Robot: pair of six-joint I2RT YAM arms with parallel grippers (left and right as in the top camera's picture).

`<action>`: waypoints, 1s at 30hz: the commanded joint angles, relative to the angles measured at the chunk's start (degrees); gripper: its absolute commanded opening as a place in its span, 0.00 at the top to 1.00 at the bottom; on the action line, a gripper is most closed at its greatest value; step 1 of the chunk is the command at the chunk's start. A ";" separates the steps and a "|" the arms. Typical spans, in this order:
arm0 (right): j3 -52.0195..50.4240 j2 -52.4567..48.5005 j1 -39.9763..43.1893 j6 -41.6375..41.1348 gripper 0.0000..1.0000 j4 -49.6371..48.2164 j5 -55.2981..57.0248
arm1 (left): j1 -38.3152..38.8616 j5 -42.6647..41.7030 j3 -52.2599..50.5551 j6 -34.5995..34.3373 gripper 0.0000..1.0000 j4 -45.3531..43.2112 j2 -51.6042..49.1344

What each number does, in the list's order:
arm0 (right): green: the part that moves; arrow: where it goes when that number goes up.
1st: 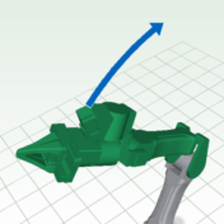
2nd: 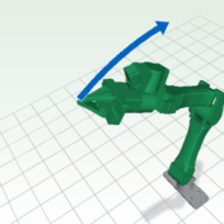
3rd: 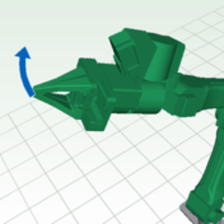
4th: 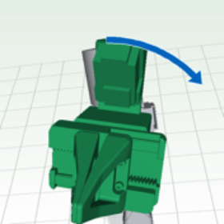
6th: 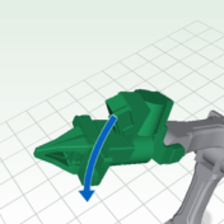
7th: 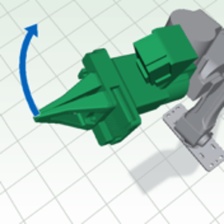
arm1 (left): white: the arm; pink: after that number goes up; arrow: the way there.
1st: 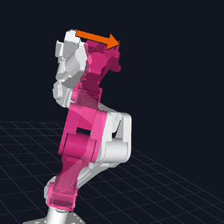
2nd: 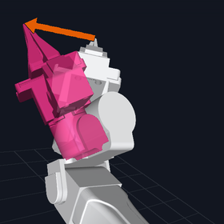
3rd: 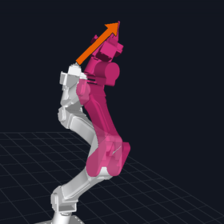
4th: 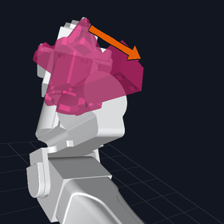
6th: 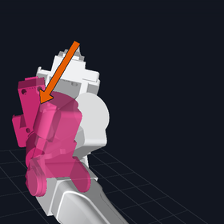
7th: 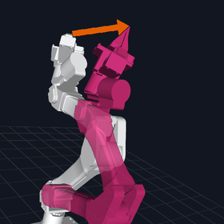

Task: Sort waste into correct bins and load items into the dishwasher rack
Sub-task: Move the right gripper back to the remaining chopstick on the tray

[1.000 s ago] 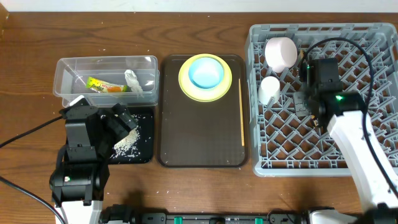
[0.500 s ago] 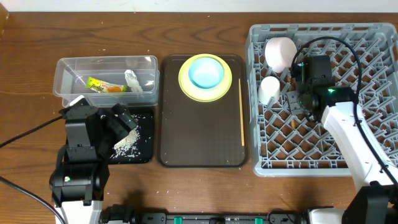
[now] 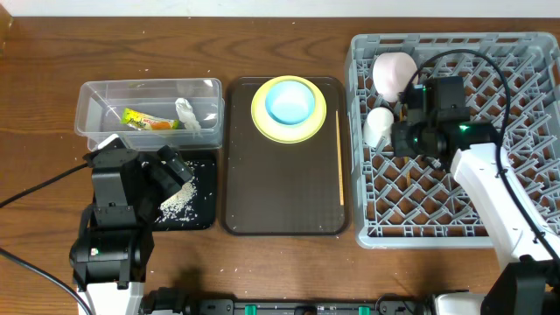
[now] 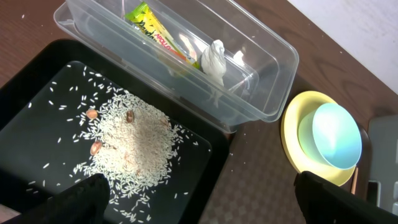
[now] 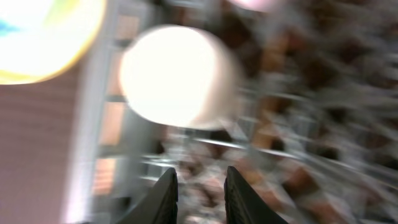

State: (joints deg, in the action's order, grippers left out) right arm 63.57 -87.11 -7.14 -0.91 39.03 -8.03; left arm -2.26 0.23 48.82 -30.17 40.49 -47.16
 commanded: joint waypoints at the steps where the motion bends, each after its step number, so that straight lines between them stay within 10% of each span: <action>1: -0.35 -0.15 -2.58 -2.49 0.76 -1.68 -18.97 | -0.39 0.48 1.01 0.11 0.02 0.00 0.00; 10: -0.35 -0.13 -14.23 -3.41 0.79 -5.75 -23.41 | -0.39 0.48 1.01 0.09 0.02 0.00 0.00; 22: -0.35 -0.35 -35.52 -23.10 0.80 -11.13 26.60 | -0.39 0.48 1.01 0.11 0.02 0.00 -0.17; 30: -0.35 -2.27 -42.05 -24.55 0.79 -10.27 37.86 | -0.39 0.48 1.01 0.11 0.02 0.00 -1.46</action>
State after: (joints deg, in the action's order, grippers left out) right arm 63.57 -87.83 -48.27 -22.48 28.56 21.67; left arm -2.26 0.21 48.82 -30.17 40.49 -48.14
